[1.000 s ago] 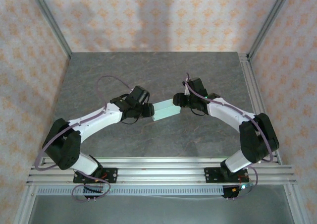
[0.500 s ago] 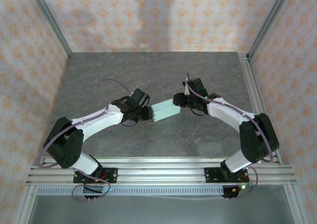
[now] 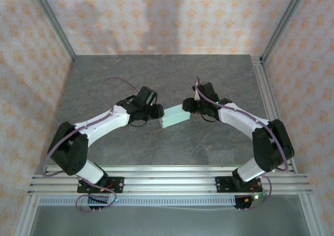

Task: Fold the paper box

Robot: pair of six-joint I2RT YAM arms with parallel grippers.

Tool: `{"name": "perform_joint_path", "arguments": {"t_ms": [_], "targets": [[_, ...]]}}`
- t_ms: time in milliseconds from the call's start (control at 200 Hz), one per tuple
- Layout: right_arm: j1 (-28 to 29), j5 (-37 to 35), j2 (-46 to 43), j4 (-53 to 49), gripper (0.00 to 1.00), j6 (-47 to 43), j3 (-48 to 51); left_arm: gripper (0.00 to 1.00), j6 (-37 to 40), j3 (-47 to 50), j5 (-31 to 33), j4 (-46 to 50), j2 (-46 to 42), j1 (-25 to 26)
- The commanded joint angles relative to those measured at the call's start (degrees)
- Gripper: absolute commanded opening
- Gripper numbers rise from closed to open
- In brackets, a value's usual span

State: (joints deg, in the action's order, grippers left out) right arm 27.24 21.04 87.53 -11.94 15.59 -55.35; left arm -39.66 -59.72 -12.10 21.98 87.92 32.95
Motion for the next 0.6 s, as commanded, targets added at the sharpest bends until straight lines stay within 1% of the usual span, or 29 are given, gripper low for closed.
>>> {"name": "perform_joint_path", "arguments": {"t_ms": [0,140,280,340,521,596], "targets": [[0.0,-3.47,1.07,-7.75,0.42,-1.01,0.95,0.41,-0.4,1.54,-0.91,-0.68,1.19,-0.34],[0.02,-3.46,1.76,-8.01,0.42,-1.05,0.61,0.35,-0.75,4.56,-1.79,-0.95,1.55,-0.33],[0.0,-3.28,2.43,-7.95,0.41,-0.78,0.36,0.32,-0.86,7.23,-1.95,-2.18,0.55,-0.34],[0.0,-3.15,2.77,-7.84,0.4,-0.66,0.29,0.3,-0.69,8.83,-2.44,-4.2,0.07,-0.33],[0.0,-3.5,3.68,-5.73,0.37,-0.19,2.53,0.29,1.19,15.77,-4.28,-14.22,0.57,-0.22],[0.05,-3.24,3.95,-4.26,0.34,0.36,3.96,0.26,2.01,18.32,-4.59,-17.42,1.09,-0.25]]}}
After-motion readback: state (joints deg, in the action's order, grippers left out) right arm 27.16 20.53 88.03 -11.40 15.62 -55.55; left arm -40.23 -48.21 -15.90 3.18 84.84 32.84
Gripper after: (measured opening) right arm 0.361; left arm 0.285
